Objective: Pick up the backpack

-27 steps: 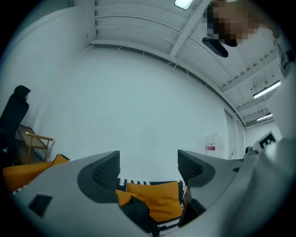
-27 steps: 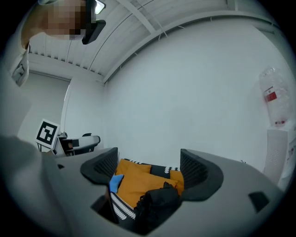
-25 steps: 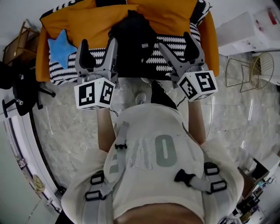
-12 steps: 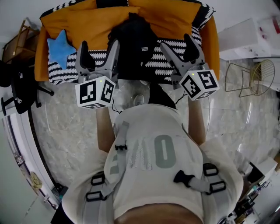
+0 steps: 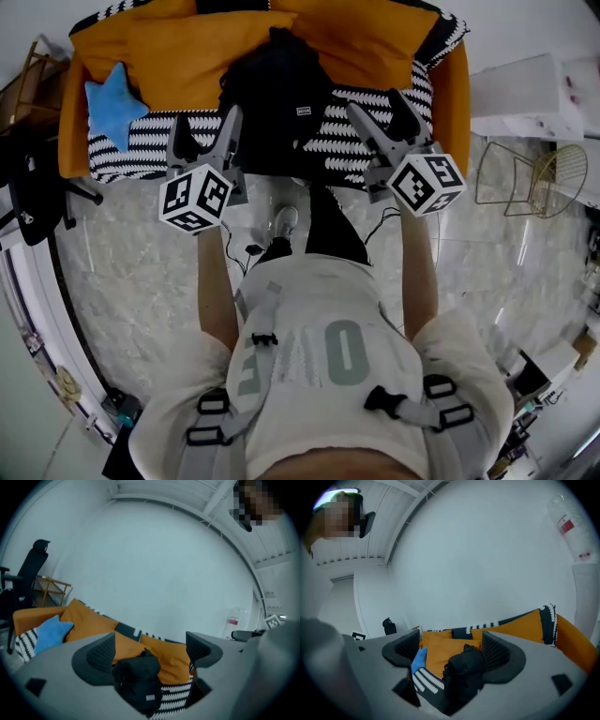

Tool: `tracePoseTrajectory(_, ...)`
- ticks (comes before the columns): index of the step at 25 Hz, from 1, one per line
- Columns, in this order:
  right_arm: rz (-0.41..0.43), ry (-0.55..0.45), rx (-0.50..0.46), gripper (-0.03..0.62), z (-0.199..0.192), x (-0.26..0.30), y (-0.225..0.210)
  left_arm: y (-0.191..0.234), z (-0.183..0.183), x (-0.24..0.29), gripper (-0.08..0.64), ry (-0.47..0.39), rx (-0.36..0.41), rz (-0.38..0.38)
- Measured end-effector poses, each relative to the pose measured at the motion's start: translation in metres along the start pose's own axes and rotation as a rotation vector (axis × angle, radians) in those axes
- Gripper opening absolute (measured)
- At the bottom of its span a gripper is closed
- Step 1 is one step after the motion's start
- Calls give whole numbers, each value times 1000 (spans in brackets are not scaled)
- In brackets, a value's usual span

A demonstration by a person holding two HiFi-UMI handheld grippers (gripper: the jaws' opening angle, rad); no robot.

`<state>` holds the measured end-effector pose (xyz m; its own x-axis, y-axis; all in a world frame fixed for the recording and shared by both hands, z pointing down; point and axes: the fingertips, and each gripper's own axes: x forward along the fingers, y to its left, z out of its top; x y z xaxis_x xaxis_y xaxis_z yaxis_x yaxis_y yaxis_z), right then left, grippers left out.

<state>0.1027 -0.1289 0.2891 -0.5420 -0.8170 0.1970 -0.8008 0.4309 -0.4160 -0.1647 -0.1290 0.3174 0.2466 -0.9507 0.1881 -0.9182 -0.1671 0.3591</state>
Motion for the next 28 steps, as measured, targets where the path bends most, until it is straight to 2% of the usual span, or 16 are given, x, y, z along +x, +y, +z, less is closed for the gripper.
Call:
tracePoseTrajectory(3,-37,102,44,411,-46,31,-46,36,-80,39,451,164,-42,12)
tracePoseTrajectory(5,-53,186,74,411,-92,56,-76,62,-141,65,451,262,-79,24)
tracePoseTrajectory(7,-60,279,102,411,-146,81,-105,91,-200,82,451,339,-132,73)
tracePoseTrajectory(11,-117,376,148,411,-238,127,-162,146,-292,103,451,439,-186,176)
tracePoseTrajectory(15,-164,437,163,411,-317,160,-209,181,-362,122,451,490,-199,222)
tracePoseTrajectory(18,-161,483,177,411,-369,171,-229,198,-402,126,451,506,-236,244)
tracePoseTrajectory(21,-154,493,215,411,-406,185,-246,206,-423,142,451,482,-257,220)
tracePoseTrajectory(26,-114,498,227,408,-428,200,-245,190,-441,161,446,465,-264,155)
tracePoseTrajectory(28,-100,514,234,378,-436,204,-239,183,-445,163,445,474,-243,132)
